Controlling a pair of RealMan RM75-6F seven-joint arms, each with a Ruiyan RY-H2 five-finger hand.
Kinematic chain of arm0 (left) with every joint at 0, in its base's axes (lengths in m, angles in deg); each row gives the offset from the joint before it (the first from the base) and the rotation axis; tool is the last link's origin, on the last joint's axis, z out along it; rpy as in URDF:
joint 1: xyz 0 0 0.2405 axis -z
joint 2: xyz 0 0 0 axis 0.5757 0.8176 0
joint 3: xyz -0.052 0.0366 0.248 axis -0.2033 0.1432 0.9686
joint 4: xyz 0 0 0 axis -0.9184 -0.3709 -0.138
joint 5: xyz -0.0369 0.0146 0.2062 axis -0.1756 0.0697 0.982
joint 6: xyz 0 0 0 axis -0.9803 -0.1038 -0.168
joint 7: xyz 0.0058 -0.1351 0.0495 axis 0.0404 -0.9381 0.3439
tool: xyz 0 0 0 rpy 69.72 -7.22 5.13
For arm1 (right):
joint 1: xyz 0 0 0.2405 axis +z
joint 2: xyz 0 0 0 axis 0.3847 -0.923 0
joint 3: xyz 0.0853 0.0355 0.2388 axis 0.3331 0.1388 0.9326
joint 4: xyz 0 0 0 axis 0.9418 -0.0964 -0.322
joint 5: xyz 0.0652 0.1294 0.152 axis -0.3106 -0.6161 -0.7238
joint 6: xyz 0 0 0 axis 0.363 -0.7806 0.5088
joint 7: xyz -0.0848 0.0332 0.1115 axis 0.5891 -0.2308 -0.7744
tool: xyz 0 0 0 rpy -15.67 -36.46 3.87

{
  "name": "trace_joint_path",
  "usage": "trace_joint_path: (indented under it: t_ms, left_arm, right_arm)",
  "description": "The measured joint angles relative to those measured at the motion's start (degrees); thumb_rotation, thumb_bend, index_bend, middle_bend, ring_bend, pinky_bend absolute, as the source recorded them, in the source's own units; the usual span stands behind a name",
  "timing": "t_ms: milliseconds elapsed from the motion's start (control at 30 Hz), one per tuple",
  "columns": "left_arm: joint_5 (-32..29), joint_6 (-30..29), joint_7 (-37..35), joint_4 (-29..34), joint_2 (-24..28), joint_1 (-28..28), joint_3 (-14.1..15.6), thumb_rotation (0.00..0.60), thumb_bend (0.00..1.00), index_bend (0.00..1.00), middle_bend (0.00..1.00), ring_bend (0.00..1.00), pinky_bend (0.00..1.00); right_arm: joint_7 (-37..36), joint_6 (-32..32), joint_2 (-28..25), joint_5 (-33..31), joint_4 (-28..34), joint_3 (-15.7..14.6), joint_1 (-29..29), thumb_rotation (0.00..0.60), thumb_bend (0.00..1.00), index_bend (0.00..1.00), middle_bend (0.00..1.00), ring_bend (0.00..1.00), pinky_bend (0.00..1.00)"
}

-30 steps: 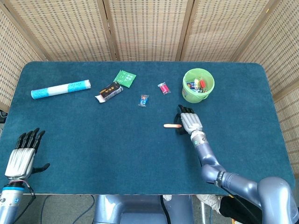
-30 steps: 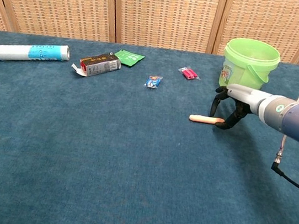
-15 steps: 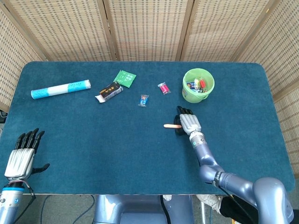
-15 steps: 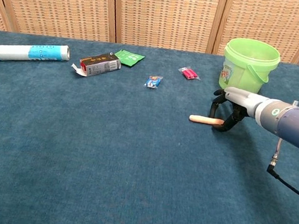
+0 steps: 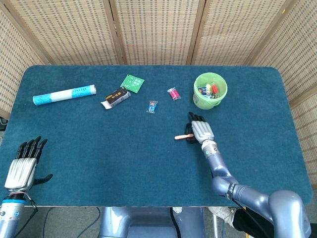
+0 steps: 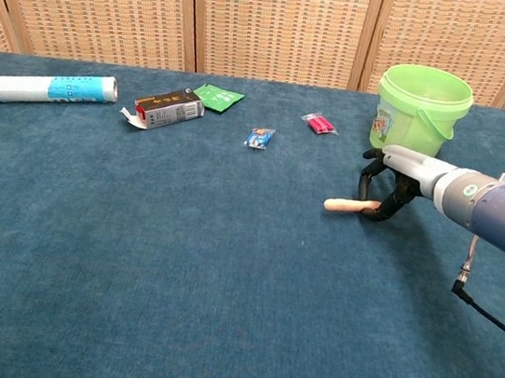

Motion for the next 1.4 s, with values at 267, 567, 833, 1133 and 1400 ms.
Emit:
trace_joint_path:
  t_ms: [267, 567, 833, 1133, 1400]
  left_arm:
    - [0.18, 1.16, -0.49, -0.15, 0.44, 0.59, 0.19, 0.600, 0.00, 0.00, 0.00, 0.00, 0.00]
    - [4.55, 5.84, -5.94, -3.77, 2.96, 5.36, -0.80, 0.600, 0.00, 0.00, 0.00, 0.00, 0.00]
    - [15.81, 5.19, -14.17, -9.06, 6.35, 11.84, -2.95, 0.600, 0.01, 0.02, 0.00, 0.00, 0.00]
    - [22.28, 7.90, -17.81, -10.63, 6.57, 21.18, -5.29, 0.600, 0.16, 0.16, 0.00, 0.00, 0.00]
    - [22.38, 12.49, -15.10, -8.80, 1.05, 26.32, -6.03, 0.600, 0.17, 0.26, 0.00, 0.00, 0.00]
  right_arm:
    - [-2.97, -0.33, -5.06, 0.01, 11.86, 1.68, -1.63, 0.600, 0.64, 0.65, 0.07, 0.00, 0.00]
    - [-1.71, -1.61, -11.95, -7.74, 29.07, 5.34, 0.05, 0.600, 0.67, 0.63, 0.06, 0.00, 0.00]
    - [4.15, -6.22, -10.76, -19.85, 32.82, 7.91, 7.82, 0.600, 0.68, 0.64, 0.06, 0.00, 0.00]
    - [11.11, -12.79, -4.53, -27.96, 33.80, 9.81, 17.01, 0.600, 0.72, 0.64, 0.06, 0.00, 0.00]
    - [12.58, -15.87, -0.15, -30.81, 32.89, 10.37, 19.80, 0.600, 0.72, 0.64, 0.06, 0.00, 0.00]
